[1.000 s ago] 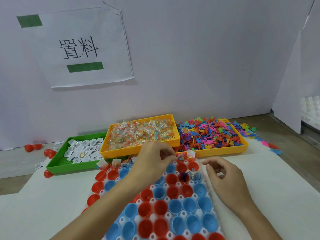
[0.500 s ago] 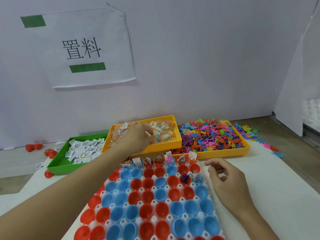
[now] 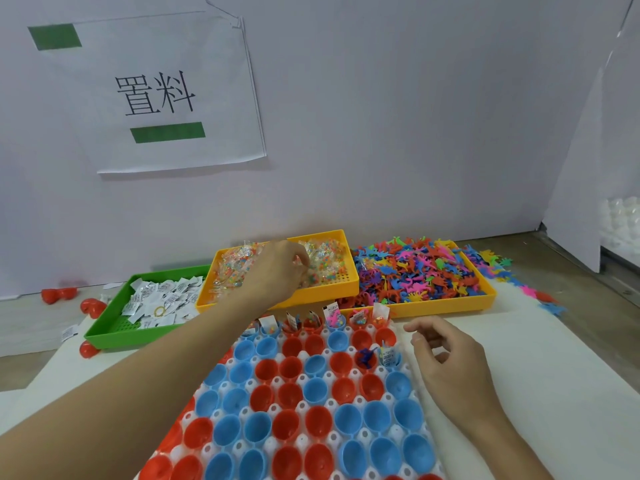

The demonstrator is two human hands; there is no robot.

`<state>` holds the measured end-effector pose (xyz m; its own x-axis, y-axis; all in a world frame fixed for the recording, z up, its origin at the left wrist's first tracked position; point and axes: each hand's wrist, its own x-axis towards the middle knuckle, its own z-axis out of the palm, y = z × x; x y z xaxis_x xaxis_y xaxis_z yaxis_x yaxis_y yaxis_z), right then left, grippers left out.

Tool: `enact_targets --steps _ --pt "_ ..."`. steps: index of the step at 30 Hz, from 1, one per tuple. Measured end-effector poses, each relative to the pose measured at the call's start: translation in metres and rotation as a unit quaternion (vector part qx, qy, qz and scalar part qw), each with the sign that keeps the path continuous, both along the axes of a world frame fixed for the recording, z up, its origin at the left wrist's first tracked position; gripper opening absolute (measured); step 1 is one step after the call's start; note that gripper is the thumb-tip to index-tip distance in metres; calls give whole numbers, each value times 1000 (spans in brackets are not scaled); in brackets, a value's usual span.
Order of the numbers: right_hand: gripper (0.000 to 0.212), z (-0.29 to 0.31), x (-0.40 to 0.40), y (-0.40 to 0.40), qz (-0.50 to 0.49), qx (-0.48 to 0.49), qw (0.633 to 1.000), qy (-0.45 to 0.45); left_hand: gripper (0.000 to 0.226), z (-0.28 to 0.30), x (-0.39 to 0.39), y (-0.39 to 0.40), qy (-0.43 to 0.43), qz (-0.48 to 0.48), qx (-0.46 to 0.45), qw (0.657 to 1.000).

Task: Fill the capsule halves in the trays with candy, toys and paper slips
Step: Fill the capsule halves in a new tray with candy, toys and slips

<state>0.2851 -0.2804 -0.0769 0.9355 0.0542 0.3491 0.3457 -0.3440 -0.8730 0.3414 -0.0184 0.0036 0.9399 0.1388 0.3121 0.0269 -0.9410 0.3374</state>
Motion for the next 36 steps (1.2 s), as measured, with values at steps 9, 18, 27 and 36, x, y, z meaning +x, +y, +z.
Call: enact_targets --steps 9,18,27,36 --pt "32 0 0 0 0 -2 1000 -3 13 16 -26 -15 -133 11 -125 983" --pt "34 0 -1 3 -3 -18 1000 -5 12 40 -87 -21 -119 46 -341 931" --pt "33 38 2 9 -3 24 999 -46 14 59 -135 -17 -85 19 -434 896" --pt "15 136 1 39 219 -47 974 -25 19 64 -137 -41 -57 -58 -467 881"
